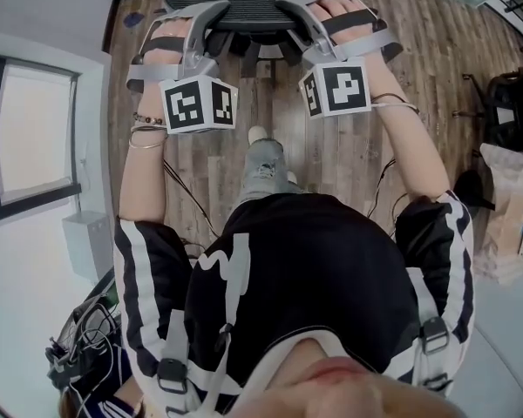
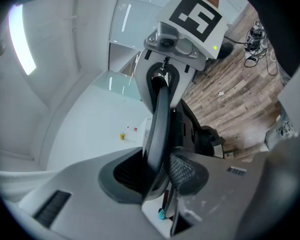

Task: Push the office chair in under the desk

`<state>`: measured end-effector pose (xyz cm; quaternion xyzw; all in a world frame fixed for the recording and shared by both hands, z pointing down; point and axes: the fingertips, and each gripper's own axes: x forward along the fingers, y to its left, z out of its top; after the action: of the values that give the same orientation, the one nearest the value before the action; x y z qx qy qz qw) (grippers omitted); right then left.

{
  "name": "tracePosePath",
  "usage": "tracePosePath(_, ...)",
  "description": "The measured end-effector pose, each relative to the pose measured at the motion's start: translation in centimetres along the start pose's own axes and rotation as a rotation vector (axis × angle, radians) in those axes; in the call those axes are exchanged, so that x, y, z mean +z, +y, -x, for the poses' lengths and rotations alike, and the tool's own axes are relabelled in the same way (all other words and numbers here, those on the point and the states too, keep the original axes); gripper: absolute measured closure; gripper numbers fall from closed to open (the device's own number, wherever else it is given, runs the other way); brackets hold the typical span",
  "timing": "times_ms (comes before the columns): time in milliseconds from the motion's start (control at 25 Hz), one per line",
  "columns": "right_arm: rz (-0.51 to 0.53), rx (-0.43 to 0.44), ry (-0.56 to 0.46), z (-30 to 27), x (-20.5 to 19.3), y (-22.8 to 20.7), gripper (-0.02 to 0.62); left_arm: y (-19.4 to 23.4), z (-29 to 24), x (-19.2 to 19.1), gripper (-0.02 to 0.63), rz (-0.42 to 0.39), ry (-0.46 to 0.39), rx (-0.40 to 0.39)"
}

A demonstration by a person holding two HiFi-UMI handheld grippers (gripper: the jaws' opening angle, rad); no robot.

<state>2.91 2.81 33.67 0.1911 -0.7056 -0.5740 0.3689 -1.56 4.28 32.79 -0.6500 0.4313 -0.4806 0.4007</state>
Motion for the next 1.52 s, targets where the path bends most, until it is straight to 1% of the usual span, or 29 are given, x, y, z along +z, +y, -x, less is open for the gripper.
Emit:
tracePosePath(200, -0.001, -0.003, -0.002, -0.7, -0.4, -0.3, 0.52, 0.4, -0.8, -0.3, 0.479, -0.003, -0.004, 0.007)
tracePosePath(400, 0.003, 0.002, -0.009, -3.3, -1.2, -1.4, 0.52, 1.6, -3.0, -1.8, 0.479, 0.002, -0.009, 0.001)
tracePosePath(600, 0.009, -0.004, -0.013, -4.6, -1.4, -1.8, 0.52, 2.0, -4.0, -2.7, 0.479, 0.009, -0.005, 0.001)
tracePosePath(760, 0.006, -0.002, -0.014, -5.8, -1.8, -2.3, 0.52, 2.6, -5.1, -3.3, 0.479, 0.0, -0.006, 0.002)
tracePosePath(1000, 0.004, -0.004, -0.008, -7.4, -2.9, -2.9, 0.52, 3.2, -6.8, -3.8, 0.479, -0.005, -0.014, 0.005)
tracePosePath(1120, 0.005, -0.006, -0.01, -7.7, -3.4, -3.2, 0.52, 3.6, -7.4, -3.8, 0.479, -0.013, -0.028, 0.02)
tracePosePath(1520, 0.007, -0.018, -0.008, -8.8, -3.6, -3.4, 0.52, 3.9, -8.2, -4.4, 0.477, -0.019, -0.033, 0.039)
